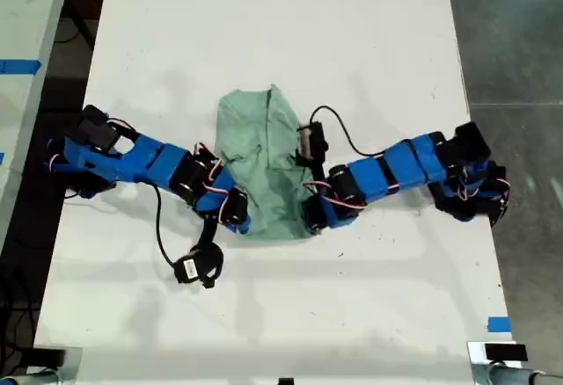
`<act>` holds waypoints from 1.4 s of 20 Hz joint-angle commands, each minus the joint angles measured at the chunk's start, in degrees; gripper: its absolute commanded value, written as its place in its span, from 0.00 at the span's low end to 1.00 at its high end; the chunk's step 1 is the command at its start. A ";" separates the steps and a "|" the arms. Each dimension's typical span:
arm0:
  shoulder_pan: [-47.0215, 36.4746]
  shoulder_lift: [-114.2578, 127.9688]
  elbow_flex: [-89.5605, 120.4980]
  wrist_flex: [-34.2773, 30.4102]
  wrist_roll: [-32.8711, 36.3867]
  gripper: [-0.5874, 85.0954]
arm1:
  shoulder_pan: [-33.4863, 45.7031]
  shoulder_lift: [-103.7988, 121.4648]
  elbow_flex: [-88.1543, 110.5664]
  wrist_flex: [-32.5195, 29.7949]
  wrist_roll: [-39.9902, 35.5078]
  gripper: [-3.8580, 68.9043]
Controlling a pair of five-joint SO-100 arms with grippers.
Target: Fold t shirt
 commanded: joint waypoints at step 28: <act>-53.70 5.54 12.66 5.10 30.94 0.18 | 48.25 -8.70 -5.01 -15.38 -38.94 0.40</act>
